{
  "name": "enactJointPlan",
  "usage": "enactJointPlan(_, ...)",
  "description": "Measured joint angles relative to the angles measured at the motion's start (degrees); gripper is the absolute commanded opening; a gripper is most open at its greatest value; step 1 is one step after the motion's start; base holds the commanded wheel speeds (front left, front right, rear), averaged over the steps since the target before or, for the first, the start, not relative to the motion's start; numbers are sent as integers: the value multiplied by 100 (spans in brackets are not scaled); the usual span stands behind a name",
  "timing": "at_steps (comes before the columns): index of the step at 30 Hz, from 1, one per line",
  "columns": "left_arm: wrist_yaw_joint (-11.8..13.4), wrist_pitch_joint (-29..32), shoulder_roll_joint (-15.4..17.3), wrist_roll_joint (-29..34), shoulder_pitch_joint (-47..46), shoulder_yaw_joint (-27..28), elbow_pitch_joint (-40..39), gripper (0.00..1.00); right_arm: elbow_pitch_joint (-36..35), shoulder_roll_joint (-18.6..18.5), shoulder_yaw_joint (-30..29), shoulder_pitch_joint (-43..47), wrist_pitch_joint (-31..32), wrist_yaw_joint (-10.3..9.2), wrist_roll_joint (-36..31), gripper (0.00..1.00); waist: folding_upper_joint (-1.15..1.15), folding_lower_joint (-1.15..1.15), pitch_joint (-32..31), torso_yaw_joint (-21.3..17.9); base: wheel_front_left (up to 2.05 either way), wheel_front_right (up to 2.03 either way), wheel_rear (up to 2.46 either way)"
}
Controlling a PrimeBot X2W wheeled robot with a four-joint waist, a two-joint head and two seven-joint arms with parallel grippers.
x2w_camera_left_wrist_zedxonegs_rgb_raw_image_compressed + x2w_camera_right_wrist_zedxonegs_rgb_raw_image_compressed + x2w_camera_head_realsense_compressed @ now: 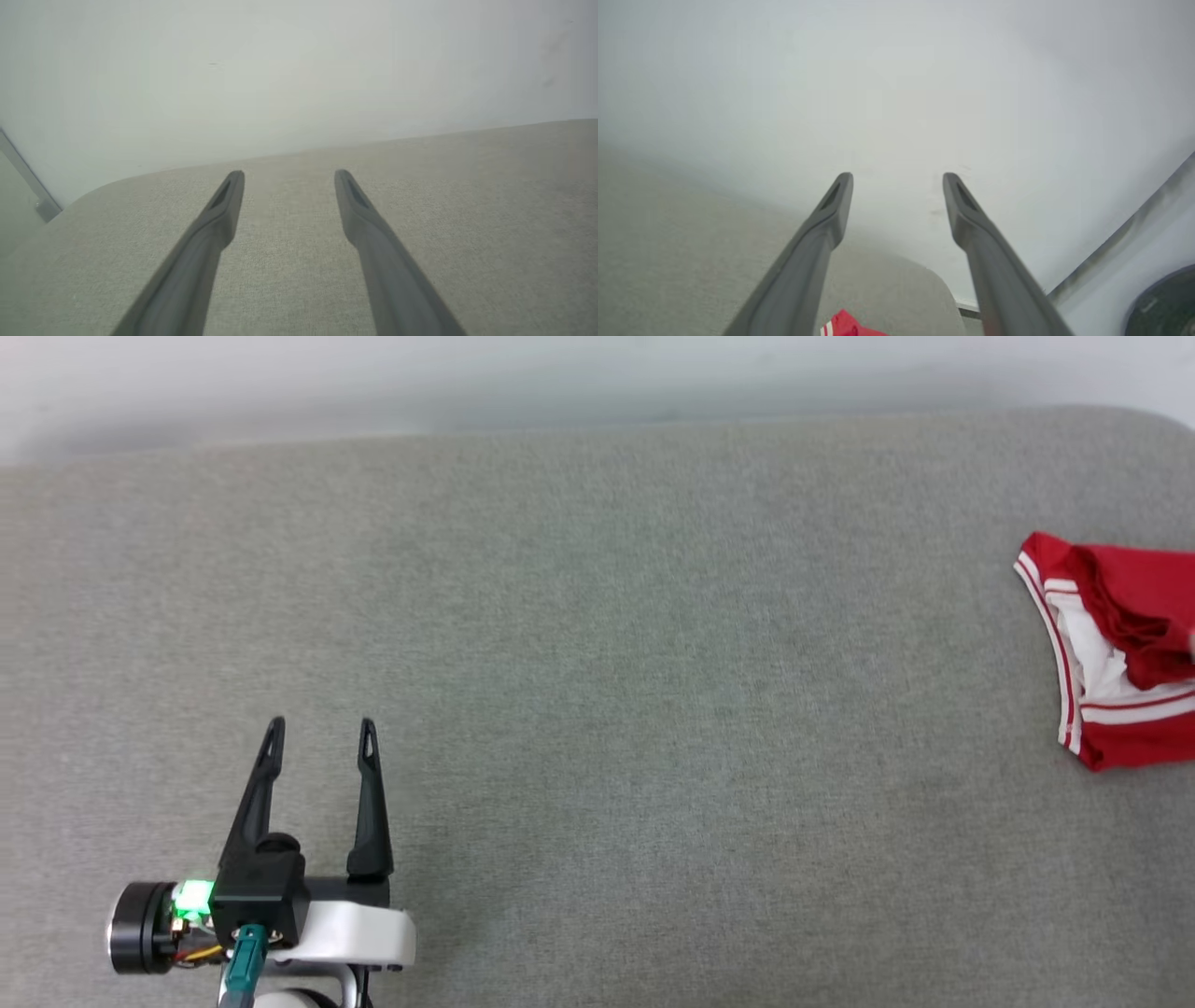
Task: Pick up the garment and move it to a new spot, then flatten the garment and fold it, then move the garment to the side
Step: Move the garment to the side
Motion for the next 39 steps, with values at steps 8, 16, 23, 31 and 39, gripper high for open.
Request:
enactJointPlan(8,-71,0,-45,-33,253,98,136,100,-619,1035,363,809,-822,1,-96,100,0,0,-501,187,0,0,0)
enactJointPlan(16,-136,0,-110,-32,406,122,247,100,-846,1723,627,1891,-1013,1,-96,100,0,-1,-817,323,0,0,0)
enactJointPlan(23,-189,0,-159,-25,545,140,312,100,-899,2036,428,2617,-1111,1,-67,100,0,-1,-1017,340,0,0,0)
enactJointPlan(31,-321,0,-221,-81,800,180,359,100,-1287,2297,93,3549,-1050,0,-111,100,0,0,-1299,296,0,0,0)
enactJointPlan(39,-453,0,-260,-102,879,219,411,100,-1430,2410,170,3981,-1045,0,-190,100,0,0,-1410,294,0,0,0)
